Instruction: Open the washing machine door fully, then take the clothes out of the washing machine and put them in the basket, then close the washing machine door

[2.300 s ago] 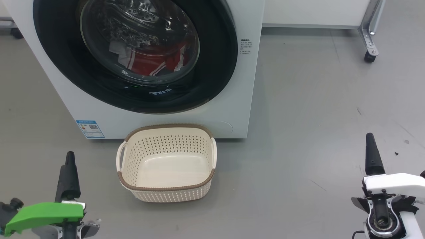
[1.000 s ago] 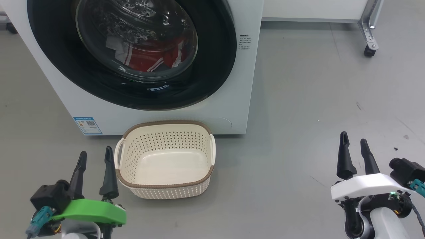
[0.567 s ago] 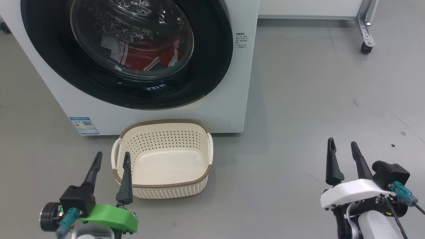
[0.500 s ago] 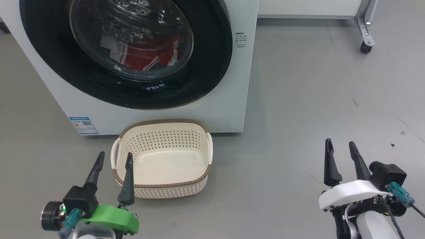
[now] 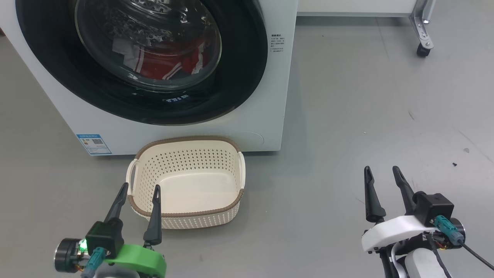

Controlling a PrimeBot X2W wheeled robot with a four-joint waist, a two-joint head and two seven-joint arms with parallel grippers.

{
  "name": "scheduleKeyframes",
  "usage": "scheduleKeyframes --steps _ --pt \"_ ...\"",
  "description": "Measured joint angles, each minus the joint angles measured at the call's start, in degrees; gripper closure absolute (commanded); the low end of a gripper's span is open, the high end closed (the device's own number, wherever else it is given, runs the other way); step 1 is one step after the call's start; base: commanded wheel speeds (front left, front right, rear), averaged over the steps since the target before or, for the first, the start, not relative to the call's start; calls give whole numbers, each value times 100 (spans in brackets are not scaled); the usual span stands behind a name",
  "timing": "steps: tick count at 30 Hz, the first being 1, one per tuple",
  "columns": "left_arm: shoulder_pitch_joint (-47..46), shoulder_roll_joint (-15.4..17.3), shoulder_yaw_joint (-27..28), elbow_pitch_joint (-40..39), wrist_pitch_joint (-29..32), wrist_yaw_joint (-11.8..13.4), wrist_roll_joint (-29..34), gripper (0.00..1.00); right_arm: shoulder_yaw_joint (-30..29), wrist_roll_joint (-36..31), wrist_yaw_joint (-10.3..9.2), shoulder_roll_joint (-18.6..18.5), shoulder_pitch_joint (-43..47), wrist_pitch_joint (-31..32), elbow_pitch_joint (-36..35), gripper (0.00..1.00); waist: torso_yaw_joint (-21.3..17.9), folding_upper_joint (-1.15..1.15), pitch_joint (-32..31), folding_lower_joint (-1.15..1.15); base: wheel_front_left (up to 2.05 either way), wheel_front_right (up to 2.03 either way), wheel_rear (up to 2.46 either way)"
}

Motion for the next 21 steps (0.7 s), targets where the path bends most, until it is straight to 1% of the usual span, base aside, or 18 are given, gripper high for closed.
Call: scheduleKeyframes --steps 4,12,21 --pt "0 2 -11 110 -14 21 10 0 25 0 3 -2 -2 -7 71 0 3 0 13 0 0 0 0" --pt "-4 2 -20 194 -14 88 -278 0 46 0 4 -2 -72 -7 143 0 5 0 33 0 0 0 0" --pt "-13 2 -32 265 -14 109 -328 0 44 0 9 -2 -113 -7 188 0 -7 0 31 0 0 0 0"
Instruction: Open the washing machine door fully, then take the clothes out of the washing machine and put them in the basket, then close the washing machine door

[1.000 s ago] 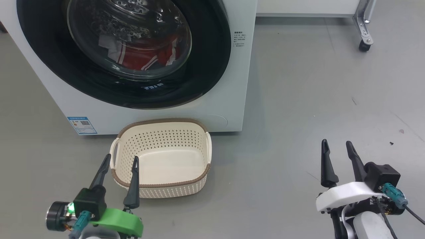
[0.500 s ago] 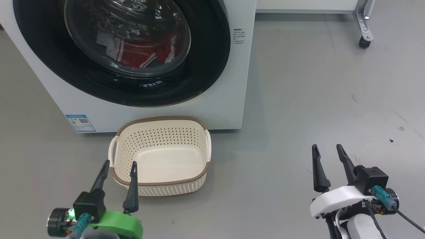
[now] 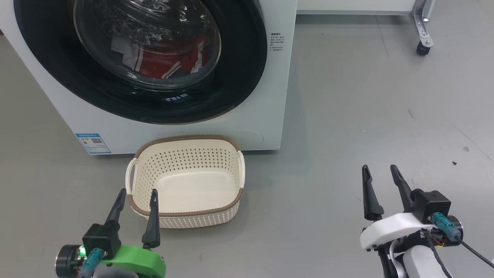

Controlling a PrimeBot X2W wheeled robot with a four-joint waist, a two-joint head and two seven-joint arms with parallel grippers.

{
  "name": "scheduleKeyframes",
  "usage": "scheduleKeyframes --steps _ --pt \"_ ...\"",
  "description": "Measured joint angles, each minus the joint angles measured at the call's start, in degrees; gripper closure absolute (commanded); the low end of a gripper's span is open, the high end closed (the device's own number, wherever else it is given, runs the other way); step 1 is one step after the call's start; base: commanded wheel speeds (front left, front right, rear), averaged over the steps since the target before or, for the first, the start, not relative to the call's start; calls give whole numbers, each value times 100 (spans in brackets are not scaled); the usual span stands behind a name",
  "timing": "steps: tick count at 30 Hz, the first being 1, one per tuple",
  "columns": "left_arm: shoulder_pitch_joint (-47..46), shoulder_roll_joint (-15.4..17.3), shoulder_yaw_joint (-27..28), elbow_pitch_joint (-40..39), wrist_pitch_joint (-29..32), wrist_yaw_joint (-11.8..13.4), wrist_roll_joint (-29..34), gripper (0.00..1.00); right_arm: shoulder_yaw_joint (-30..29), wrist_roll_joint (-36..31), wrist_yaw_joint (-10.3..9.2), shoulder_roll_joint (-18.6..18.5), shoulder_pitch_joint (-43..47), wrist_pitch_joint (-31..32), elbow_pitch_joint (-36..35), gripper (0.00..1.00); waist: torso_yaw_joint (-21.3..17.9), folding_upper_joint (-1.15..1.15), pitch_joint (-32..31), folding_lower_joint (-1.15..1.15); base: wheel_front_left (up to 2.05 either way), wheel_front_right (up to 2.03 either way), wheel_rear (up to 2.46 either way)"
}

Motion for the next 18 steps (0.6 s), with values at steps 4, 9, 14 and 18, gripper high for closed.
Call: scheduleKeyframes --steps 4,9,14,18 --pt "-7 0 -22 18 0 20 0 0 -2 0 0 0 -37 0 21 0 -5 0 -15 0 0 0 0" --pt "-15 0 -43 34 0 21 0 0 -2 0 1 0 -66 0 44 0 -4 0 -31 0 0 0 0" --pt "-31 0 -46 49 0 23 0 0 -2 0 2 0 -66 0 78 0 0 0 -45 0 0 0 0" --pt "-102 0 -49 62 0 31 0 0 -2 0 2 0 -67 0 90 0 0 0 -50 0 0 0 0"
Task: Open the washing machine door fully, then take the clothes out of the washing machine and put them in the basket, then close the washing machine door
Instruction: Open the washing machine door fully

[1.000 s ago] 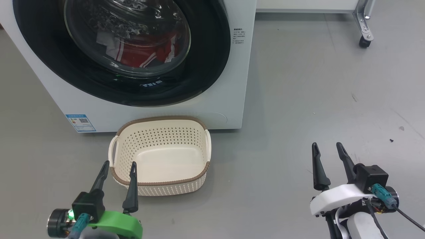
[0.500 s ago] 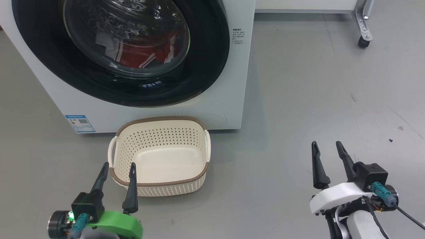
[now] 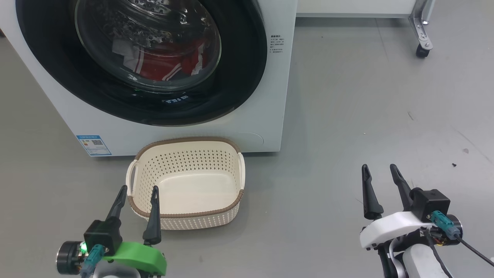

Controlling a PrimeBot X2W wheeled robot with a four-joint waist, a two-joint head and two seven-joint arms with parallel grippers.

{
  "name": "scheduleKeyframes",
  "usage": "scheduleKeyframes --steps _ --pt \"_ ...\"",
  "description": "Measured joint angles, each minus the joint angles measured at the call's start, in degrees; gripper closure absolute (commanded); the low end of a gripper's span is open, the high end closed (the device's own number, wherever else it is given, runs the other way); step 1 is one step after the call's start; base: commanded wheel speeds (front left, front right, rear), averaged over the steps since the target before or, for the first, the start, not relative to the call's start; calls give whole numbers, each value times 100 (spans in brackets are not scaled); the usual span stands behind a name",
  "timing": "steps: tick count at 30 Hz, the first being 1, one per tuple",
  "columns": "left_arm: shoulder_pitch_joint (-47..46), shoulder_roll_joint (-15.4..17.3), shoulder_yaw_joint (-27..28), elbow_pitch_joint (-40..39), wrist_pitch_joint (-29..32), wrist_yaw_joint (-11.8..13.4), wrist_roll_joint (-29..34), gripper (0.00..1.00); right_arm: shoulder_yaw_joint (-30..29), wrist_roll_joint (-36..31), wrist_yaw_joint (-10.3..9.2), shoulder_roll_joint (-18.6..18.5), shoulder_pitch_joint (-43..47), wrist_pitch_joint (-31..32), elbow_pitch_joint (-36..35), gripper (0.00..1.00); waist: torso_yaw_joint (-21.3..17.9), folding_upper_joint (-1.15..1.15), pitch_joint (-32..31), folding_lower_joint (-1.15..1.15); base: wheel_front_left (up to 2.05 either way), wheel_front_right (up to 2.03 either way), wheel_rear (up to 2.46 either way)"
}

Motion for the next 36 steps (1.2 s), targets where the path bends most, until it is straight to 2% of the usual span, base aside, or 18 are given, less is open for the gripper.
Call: scheduleKeyframes --steps 23,24,26,36 --pt "-5 0 -37 24 0 41 -1 0 -2 -4 0 0 -6 0 34 0 8 0 9 0 0 0 0" --pt "-5 0 -42 25 0 41 -1 0 -3 -9 0 0 -7 0 34 36 10 0 12 0 0 0 0" --pt "-5 0 -55 26 0 41 -1 0 5 -9 1 0 -7 0 46 100 13 0 19 0 0 0 0" --pt "-44 1 -120 -20 0 41 -1 0 -166 425 68 1 -26 0 53 100 73 0 169 0 0 0 0"
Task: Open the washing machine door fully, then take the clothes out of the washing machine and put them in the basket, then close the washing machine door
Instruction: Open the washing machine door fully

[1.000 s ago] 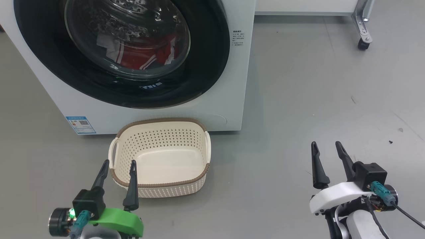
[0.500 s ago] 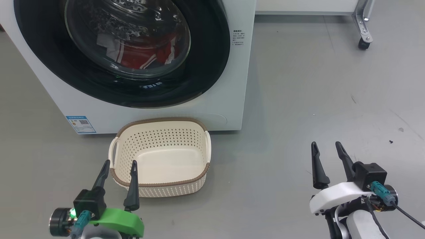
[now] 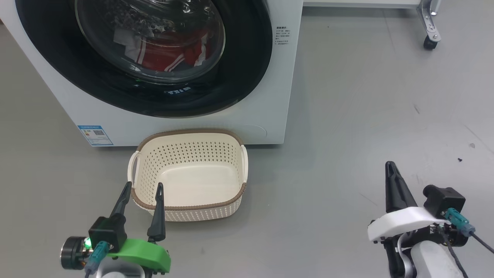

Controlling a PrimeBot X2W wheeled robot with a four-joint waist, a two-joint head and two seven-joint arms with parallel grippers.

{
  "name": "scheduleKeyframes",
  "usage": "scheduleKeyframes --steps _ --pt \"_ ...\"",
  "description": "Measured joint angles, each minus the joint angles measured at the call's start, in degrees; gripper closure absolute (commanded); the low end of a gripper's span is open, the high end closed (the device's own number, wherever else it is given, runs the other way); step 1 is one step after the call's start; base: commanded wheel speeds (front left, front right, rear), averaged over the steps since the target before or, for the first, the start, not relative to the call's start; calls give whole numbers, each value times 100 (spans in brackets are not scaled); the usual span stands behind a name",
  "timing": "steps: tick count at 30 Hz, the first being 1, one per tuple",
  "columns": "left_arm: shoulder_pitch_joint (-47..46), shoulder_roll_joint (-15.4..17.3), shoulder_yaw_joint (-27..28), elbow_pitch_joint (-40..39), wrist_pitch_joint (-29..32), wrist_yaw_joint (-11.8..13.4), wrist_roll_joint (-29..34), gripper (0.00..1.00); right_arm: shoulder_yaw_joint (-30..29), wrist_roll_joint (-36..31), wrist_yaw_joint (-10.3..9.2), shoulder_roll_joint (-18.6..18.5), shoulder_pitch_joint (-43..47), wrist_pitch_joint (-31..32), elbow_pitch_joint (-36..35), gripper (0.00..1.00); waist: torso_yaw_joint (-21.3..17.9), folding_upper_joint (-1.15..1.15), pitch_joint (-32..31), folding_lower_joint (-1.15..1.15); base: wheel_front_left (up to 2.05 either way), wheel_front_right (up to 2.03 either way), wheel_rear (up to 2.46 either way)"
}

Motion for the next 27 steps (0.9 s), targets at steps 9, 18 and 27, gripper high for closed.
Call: scheduleKeyframes --steps 9,18,27 --pt "-193 2 -168 -63 0 0 0 0 -287 1558 183 0 -385 66 -69 100 127 0 304 0 0 0 0" --pt "-354 7 -363 -166 0 0 -10 0 -649 3099 245 -10 -1218 737 -249 100 321 0 724 0 0 0 0" --pt "-669 9 -532 -255 0 -1 -156 0 -764 3810 278 -41 -2204 1777 -391 100 567 0 1199 0 0 0 0"
